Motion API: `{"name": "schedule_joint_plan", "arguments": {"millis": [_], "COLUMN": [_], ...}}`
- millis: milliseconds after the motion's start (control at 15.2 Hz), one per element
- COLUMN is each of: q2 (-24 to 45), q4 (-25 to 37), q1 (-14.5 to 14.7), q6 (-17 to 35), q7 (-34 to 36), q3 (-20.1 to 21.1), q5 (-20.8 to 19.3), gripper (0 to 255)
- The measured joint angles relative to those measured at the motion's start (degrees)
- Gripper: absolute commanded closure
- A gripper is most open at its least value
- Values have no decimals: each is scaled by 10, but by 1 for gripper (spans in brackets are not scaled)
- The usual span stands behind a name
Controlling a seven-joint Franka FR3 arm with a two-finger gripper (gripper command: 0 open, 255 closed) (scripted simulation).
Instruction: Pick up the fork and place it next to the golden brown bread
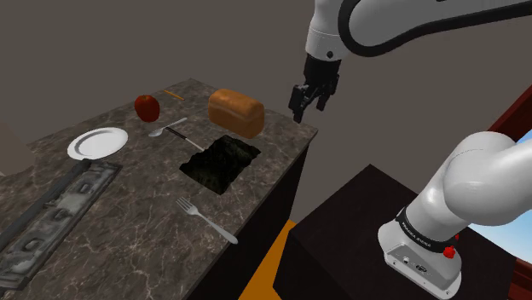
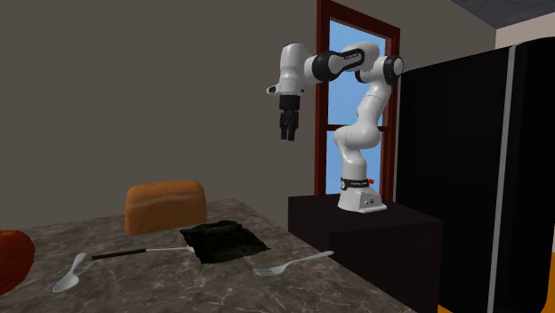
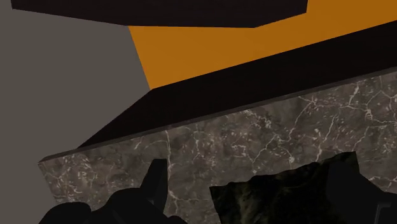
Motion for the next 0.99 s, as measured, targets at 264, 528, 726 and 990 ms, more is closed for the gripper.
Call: {"name": "schedule_joint_plan", "arguments": {"millis": [264, 528, 726, 990], "q2": [61, 131, 195, 280], "q4": [0, 17, 40, 70], "q1": [10, 16, 18, 22], "q6": [64, 121, 162, 215], "q7": [37, 78, 115, 172], "q3": [36, 71, 99, 129], "q5": [8, 6, -9, -45], "gripper": [0, 0, 0, 0]}}
